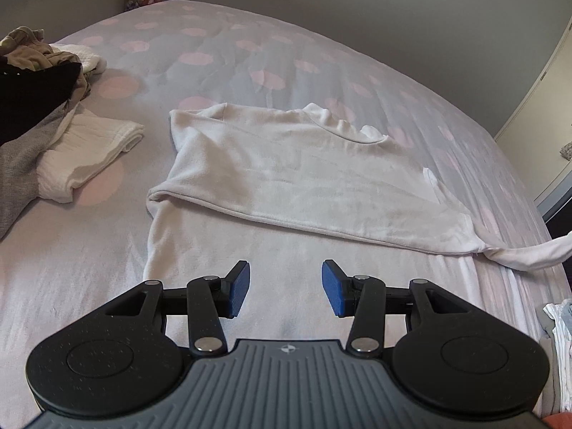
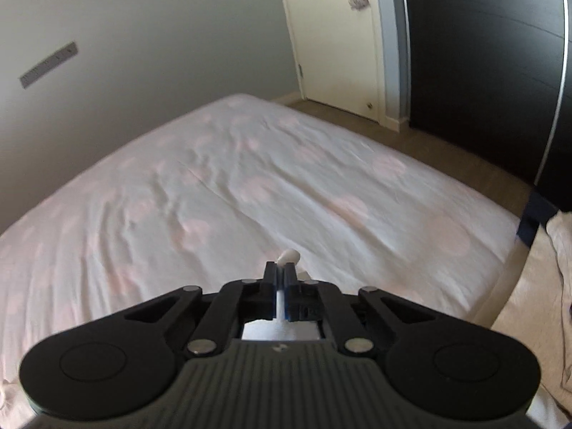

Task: Fold clothes
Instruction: 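Lift the sleeve with the right gripper and lay it across the shirt body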

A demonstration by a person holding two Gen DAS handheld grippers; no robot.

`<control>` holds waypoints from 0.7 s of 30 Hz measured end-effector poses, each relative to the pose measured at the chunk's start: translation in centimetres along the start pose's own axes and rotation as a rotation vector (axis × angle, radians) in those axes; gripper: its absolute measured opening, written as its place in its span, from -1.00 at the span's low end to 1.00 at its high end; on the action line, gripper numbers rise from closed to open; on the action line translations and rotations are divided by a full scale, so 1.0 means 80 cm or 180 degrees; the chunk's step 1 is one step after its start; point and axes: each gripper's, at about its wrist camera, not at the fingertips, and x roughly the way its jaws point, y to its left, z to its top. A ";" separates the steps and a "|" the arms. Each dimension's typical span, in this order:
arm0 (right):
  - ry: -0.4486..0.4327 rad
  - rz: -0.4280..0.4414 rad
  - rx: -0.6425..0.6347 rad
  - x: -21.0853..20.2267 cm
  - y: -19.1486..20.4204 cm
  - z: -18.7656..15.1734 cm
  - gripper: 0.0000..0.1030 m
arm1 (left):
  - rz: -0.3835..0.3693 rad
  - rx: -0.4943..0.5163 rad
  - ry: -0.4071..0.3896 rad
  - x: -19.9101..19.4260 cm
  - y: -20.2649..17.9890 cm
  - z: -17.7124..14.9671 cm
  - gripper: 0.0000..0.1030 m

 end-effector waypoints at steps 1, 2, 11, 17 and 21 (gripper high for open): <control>-0.0105 0.0091 -0.0031 -0.016 0.013 0.007 -0.92 | -0.0008 -0.0021 -0.0026 -0.006 0.003 0.000 -0.18; -0.0211 0.0180 -0.0063 -0.032 0.025 0.013 -0.92 | -0.0020 -0.0053 -0.0054 -0.011 0.006 0.000 -0.18; -0.0775 0.1110 -0.0317 -0.156 0.147 0.042 -0.92 | -0.0135 -0.0210 -0.0237 -0.054 0.032 -0.011 -0.18; -0.0854 0.1744 -0.0716 -0.210 0.261 0.028 -0.92 | -0.0176 -0.0312 -0.0293 -0.066 0.049 -0.018 -0.18; -0.0783 0.2195 -0.1028 -0.236 0.343 0.000 -0.92 | -0.0190 -0.0364 -0.0327 -0.069 0.061 -0.019 -0.18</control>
